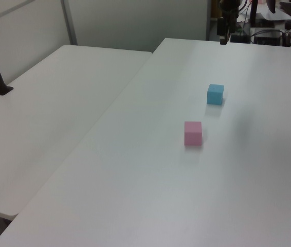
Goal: Put blue cube on pink cube
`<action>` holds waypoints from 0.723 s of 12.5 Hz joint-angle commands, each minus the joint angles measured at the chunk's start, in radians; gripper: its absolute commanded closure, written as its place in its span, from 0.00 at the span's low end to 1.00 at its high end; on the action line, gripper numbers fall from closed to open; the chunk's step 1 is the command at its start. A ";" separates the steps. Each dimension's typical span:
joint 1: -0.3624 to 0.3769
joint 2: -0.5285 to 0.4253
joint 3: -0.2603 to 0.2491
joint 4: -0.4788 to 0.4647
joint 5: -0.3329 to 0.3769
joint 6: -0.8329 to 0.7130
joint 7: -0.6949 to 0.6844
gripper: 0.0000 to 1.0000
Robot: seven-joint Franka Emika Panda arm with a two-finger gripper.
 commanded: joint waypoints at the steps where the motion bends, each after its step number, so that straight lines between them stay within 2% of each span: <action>1: -0.014 0.018 0.018 -0.004 0.003 0.058 0.020 0.00; 9: -0.005 0.026 0.020 -0.007 0.003 0.054 0.014 0.00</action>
